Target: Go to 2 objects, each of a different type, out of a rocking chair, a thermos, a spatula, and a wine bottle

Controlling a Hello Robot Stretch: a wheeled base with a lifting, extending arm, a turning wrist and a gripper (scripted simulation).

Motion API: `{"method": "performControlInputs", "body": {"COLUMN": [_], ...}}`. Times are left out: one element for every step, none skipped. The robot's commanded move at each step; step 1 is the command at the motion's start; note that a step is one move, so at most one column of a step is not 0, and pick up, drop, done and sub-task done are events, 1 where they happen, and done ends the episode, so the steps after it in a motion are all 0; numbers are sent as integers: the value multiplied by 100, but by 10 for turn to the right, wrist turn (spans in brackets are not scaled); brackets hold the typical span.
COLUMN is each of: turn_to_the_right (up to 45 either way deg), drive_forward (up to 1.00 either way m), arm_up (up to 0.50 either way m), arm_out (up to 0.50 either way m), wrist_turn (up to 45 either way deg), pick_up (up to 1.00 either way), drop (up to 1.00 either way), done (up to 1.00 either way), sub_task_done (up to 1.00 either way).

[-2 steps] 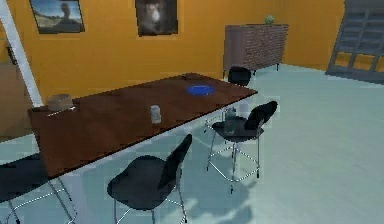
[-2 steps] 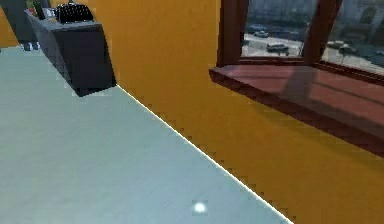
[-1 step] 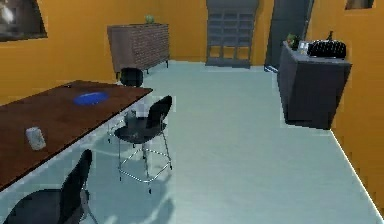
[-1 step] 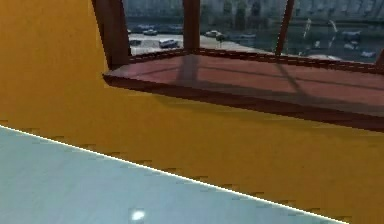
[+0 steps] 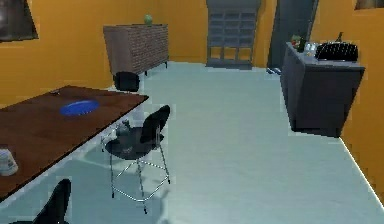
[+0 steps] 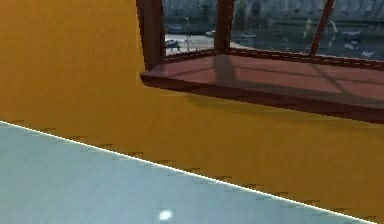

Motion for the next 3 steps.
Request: {"method": "performControlInputs", "body": {"turn_to_the_right": [150, 0, -420], "drive_forward": [0, 30, 0], "arm_up": [0, 0, 0], "arm_out": [0, 0, 0], "wrist_turn": [0, 0, 0], "pick_up": [0, 0, 0], "drop": [0, 0, 0], "done": [0, 0, 0], "sub_task_done": [0, 0, 0]}}
